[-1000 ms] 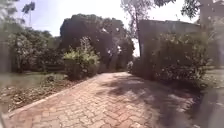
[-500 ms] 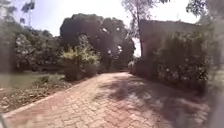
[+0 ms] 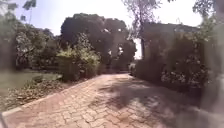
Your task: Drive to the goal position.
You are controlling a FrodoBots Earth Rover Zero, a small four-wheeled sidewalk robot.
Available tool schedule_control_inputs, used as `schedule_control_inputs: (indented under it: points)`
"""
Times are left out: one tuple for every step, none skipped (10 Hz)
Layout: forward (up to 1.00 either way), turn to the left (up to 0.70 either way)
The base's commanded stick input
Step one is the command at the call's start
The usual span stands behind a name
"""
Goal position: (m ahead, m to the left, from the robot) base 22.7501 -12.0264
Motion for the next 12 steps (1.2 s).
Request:
schedule_control_inputs:
  points:
    - [0.7, 0.0]
    - [0.7, 0.0]
    - [0.7, 0.0]
    - [0.7, 0.0]
    - [0.7, 0.0]
    - [0.7, 0.0]
    - [0.7, 0.0]
    - [0.7, 0.0]
    - [0.7, 0.0]
    - [0.7, 0.0]
    - [0.7, 0.0]
    - [0.7, 0.0]
